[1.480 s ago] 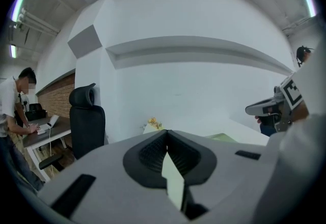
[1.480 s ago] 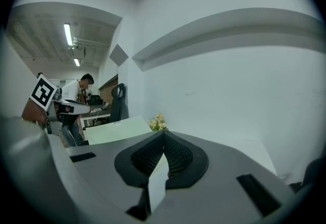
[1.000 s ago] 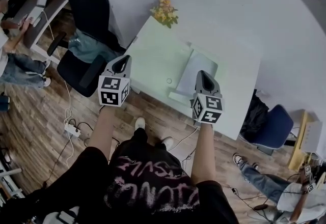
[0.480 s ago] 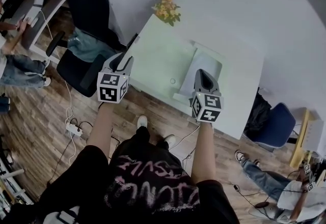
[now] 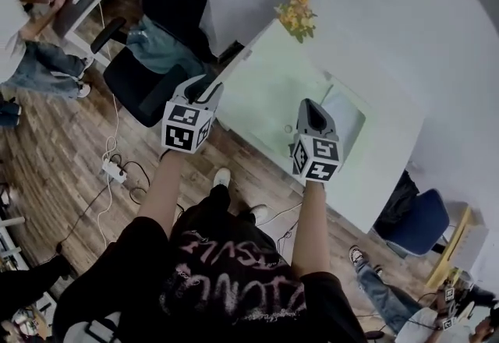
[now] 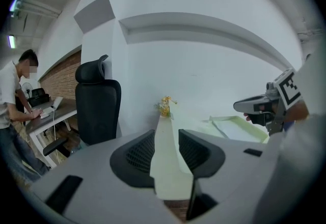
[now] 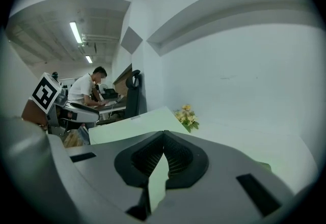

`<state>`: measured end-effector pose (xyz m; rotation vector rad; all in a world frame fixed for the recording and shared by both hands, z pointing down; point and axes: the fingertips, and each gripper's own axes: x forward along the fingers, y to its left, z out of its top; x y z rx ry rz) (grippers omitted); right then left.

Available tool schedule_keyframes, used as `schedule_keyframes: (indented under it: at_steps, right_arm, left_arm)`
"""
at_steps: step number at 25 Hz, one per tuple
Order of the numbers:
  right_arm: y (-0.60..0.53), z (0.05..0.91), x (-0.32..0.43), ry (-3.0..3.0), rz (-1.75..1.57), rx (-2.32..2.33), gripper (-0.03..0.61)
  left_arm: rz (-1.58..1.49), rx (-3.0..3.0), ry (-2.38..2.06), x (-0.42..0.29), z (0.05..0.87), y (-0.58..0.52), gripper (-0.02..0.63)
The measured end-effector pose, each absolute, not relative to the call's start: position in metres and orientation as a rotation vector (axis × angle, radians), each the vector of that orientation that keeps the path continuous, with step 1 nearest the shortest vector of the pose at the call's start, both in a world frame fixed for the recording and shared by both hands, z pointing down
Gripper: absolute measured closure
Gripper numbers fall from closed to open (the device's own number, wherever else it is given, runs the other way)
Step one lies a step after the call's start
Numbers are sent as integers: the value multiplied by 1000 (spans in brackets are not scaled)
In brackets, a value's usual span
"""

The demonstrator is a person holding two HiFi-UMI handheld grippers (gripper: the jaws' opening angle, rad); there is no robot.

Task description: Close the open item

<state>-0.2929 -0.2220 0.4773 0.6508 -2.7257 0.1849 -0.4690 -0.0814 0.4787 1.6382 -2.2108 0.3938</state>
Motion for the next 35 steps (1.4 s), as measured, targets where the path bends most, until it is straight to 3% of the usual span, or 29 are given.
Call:
schedule_keyframes:
  at_steps: [13, 23, 35]
  right_arm:
    - [-217, 489, -309, -2688, 163, 606, 566]
    - [-220, 495, -289, -2669, 169, 659, 566]
    - [-216, 476, -245, -2689, 176, 768, 566]
  left_arm:
    - [309, 1689, -2044, -452, 507, -82, 452]
    - [293, 1706, -1999, -447, 511, -84, 541]
    - [371, 1789, -2051, -419, 474, -90, 563]
